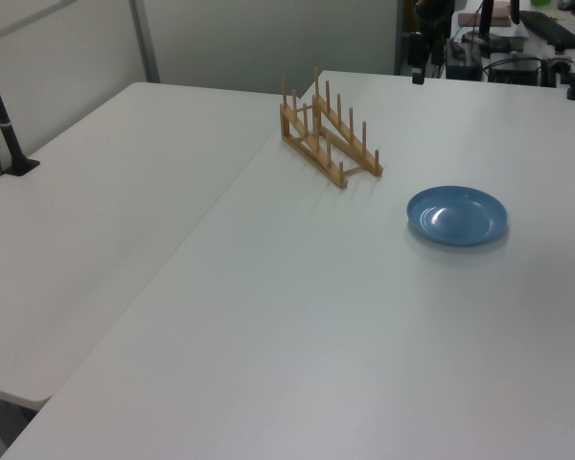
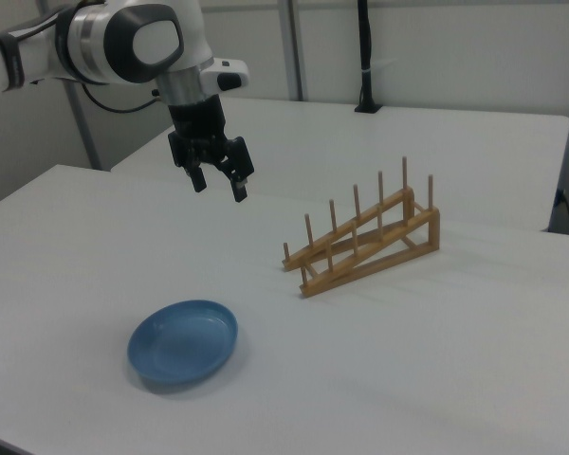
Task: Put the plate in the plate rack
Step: 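Lower the open gripper over the rim of the light blue plate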
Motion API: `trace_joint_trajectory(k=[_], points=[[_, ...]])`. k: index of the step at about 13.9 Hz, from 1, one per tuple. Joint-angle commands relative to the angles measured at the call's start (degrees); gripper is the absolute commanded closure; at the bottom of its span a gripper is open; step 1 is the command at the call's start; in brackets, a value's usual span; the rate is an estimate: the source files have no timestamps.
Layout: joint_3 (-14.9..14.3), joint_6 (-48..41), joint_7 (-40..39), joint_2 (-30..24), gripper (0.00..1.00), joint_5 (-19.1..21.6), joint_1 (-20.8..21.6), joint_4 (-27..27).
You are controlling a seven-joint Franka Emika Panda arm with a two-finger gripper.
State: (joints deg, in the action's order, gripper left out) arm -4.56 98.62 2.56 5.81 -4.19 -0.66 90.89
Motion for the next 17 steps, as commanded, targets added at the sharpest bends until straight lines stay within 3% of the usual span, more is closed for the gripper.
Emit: trace_joint_trajectory(k=[1,17], points=[[-0.8,1.57,0.26,-0.54,0.0,-0.73,1.36,1.75],[-0.71,1.57,-2.53,0.07,0.0,-0.38,1.27,2.18]])
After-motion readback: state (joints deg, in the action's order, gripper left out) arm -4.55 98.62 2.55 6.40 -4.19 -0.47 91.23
